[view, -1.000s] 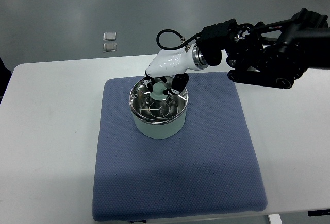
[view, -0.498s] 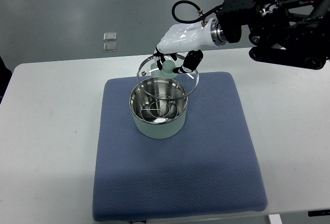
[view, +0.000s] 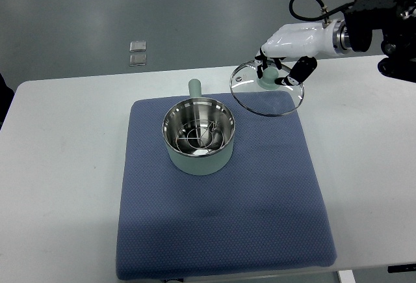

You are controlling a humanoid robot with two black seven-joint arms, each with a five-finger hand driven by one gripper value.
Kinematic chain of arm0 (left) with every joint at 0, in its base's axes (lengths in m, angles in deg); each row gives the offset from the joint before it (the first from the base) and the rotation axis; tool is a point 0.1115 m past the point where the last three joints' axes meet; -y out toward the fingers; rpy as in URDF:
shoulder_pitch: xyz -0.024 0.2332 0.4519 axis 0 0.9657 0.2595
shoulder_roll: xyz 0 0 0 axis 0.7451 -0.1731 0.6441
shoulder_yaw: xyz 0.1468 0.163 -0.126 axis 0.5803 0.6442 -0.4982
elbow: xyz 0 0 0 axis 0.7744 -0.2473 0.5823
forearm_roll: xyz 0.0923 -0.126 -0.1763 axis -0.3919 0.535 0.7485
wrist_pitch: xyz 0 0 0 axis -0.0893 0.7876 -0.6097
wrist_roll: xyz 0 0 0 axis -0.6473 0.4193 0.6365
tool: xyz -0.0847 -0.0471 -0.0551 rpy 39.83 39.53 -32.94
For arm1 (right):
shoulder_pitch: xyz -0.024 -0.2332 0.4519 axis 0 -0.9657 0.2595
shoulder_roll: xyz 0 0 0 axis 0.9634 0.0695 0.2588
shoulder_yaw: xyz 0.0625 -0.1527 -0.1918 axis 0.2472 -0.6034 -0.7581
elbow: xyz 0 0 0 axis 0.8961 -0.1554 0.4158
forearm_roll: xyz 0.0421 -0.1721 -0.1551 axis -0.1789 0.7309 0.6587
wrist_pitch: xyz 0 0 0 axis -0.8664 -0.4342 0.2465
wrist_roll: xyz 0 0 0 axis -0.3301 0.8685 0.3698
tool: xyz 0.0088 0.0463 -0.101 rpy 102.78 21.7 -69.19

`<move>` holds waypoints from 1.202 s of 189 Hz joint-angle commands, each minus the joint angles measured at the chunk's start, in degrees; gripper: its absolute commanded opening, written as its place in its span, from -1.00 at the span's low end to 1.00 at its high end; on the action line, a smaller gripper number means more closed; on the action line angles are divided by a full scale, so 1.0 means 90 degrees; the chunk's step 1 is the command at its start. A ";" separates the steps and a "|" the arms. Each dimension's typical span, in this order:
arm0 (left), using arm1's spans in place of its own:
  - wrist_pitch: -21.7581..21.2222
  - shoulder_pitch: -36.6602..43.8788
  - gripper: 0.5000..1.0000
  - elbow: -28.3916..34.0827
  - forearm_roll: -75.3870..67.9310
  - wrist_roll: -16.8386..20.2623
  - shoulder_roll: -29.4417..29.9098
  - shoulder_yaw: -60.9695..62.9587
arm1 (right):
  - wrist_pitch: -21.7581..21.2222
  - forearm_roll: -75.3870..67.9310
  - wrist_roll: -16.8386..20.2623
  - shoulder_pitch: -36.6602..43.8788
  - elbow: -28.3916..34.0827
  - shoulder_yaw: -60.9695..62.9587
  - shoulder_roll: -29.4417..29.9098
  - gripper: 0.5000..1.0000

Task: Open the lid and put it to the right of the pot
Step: 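Lower the lid onto the mat beside the pot, away from its handle, then release the knob and raise the right hand away from the lid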

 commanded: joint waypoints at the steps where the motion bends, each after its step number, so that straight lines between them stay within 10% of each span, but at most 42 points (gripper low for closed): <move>1: -0.0001 -0.0002 1.00 0.0000 0.0000 0.0000 0.0000 0.0000 | 0.0023 0.0051 0.0002 -0.0435 -0.0001 0.0043 -0.0173 -1.00; 227: -0.0001 -0.0002 1.00 0.0000 0.0000 0.0000 0.0000 0.0000 | 0.0833 0.0246 0.0070 -0.2076 -0.0186 0.0571 0.0354 -1.00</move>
